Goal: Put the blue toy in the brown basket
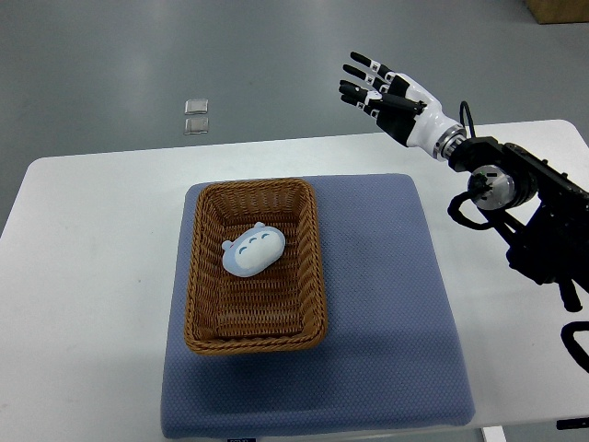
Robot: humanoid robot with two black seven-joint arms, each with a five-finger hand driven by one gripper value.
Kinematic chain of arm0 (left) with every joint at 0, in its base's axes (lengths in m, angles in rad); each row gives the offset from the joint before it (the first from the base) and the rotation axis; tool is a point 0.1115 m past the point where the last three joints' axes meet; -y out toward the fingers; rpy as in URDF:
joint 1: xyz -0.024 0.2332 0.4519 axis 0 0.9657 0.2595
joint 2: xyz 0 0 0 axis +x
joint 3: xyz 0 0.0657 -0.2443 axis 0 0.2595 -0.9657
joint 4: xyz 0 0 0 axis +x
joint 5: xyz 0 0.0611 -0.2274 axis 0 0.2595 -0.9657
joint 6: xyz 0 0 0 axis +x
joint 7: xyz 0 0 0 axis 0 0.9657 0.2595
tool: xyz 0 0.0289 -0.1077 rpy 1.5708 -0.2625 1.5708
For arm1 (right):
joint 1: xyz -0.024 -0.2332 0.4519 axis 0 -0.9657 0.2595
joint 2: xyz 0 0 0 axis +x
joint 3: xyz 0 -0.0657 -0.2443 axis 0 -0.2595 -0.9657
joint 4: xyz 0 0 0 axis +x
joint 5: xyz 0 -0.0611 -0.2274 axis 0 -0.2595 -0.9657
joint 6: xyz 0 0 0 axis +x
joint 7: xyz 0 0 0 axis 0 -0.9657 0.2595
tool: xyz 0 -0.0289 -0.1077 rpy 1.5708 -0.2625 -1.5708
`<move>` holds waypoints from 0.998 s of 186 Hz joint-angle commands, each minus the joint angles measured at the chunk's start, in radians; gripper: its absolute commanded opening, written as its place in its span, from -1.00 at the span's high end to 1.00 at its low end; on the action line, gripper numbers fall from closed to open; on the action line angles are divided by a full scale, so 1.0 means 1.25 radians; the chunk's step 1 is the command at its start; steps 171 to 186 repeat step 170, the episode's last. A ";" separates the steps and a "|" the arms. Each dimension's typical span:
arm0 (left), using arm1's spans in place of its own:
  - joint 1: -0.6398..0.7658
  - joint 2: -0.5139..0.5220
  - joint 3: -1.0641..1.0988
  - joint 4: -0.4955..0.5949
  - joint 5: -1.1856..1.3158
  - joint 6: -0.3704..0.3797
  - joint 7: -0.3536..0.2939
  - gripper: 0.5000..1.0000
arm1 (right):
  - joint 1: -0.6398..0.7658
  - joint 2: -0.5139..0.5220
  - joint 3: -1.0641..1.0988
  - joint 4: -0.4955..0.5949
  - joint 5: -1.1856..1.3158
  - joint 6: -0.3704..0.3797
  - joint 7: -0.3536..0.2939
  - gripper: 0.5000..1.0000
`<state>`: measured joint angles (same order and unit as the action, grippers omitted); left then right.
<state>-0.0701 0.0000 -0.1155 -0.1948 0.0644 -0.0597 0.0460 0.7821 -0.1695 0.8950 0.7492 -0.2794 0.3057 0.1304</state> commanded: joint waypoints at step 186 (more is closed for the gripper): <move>0.000 0.000 0.004 0.000 0.000 0.001 0.000 -1.00 | -0.099 0.031 0.039 -0.094 0.028 0.124 0.014 -0.65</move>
